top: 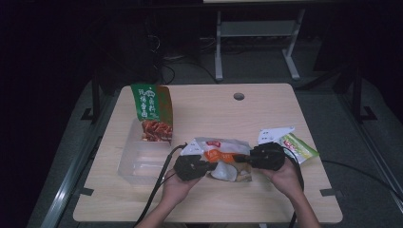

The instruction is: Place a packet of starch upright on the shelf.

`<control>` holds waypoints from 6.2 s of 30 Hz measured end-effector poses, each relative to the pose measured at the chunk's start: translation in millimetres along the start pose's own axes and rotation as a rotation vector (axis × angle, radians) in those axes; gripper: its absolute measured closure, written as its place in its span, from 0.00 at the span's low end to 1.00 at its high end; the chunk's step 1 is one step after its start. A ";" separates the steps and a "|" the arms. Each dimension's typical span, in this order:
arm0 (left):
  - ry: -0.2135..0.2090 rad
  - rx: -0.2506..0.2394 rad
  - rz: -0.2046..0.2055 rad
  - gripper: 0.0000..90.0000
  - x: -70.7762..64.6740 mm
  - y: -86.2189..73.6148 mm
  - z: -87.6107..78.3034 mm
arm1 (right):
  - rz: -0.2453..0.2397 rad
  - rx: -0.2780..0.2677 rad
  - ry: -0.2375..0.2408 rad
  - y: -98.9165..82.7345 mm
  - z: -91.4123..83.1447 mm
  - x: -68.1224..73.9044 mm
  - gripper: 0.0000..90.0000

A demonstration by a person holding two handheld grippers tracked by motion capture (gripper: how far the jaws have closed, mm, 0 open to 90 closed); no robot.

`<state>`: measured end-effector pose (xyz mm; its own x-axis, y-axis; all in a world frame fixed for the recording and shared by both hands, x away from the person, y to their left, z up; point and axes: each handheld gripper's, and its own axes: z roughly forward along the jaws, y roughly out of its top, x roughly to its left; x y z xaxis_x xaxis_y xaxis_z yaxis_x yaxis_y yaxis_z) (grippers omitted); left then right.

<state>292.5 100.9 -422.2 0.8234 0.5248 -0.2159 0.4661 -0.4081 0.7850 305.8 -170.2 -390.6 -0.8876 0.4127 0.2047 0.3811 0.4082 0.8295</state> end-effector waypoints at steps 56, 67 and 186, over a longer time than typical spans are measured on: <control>0.014 -0.006 0.156 0.47 -34.6 -64.0 -74.0 | 0.020 -0.022 -0.027 99.3 48.5 20.9 1.00; 0.005 -0.005 0.159 0.46 -33.0 -65.4 -72.6 | -0.007 -0.035 -0.022 134.8 66.0 24.1 1.00; 0.058 0.019 0.121 0.31 -22.0 -71.1 -67.5 | 0.125 0.078 0.038 73.9 77.5 -11.4 0.63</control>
<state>219.4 168.8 -434.1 0.8541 0.5129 -0.0860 0.3710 -0.4852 0.7918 364.2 -81.6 -371.9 -0.8405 0.4341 0.3242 0.5069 0.4186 0.7536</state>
